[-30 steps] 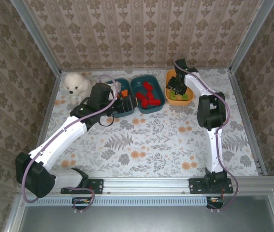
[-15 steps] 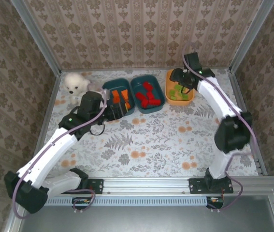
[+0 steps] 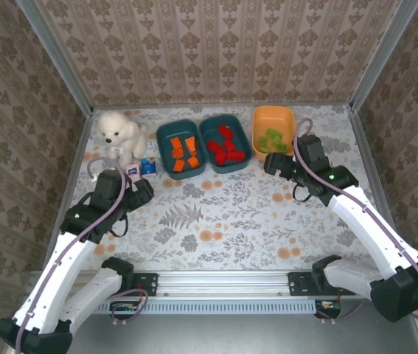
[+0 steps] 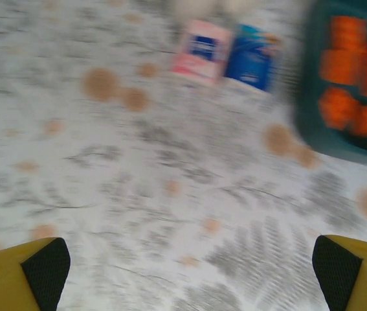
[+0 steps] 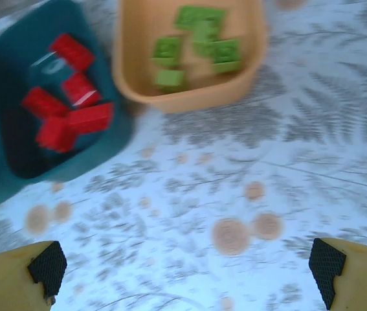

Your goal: Sort the legos into containers by color

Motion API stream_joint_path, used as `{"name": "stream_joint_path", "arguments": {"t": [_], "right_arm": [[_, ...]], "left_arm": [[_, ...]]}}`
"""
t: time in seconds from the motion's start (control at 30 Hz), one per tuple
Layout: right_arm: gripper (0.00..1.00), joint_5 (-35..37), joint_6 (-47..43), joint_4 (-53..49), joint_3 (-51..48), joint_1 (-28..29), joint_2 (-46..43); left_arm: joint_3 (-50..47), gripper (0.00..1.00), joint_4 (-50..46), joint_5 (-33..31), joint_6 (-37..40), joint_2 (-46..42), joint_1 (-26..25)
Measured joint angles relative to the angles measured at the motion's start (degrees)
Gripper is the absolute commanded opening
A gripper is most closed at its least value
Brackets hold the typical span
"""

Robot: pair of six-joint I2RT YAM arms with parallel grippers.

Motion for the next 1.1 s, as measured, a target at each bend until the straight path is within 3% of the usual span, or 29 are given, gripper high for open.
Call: {"name": "stream_joint_path", "arguments": {"t": [0.1,0.2,0.27,0.4,0.5,0.77,0.93,1.1], "right_arm": [[1.00,8.11,-3.91,7.54,-8.79,-2.23,-4.76],[1.00,14.71,-9.14,15.43,-14.56,-3.15,-4.48],[1.00,16.96,-12.33,19.85,-15.63,-4.09,-0.81],[1.00,18.18,-17.75,30.08,-17.88,-5.42,6.38],[1.00,17.73,-21.29,37.38,-19.50,-6.12,10.91],[1.00,11.82,-25.11,55.98,-21.64,-10.45,21.29],[1.00,6.40,-25.51,65.57,-24.61,-14.95,23.43],[1.00,3.13,-25.57,81.07,-34.71,-15.74,23.50]], "left_arm": [[-0.70,1.00,1.55,-8.04,2.89,6.23,2.89],[-5.62,1.00,12.50,-14.34,11.98,8.13,6.27],[-9.99,1.00,21.99,-15.17,19.10,8.37,9.94],[-16.50,1.00,41.13,-10.84,30.58,13.75,19.06],[-18.03,1.00,52.81,-5.33,35.47,20.72,21.66],[-18.05,1.00,74.75,5.35,42.82,37.46,21.55],[-18.95,1.00,82.88,8.59,46.21,39.15,21.16],[-30.27,1.00,101.74,9.11,48.94,39.52,18.86]]}}
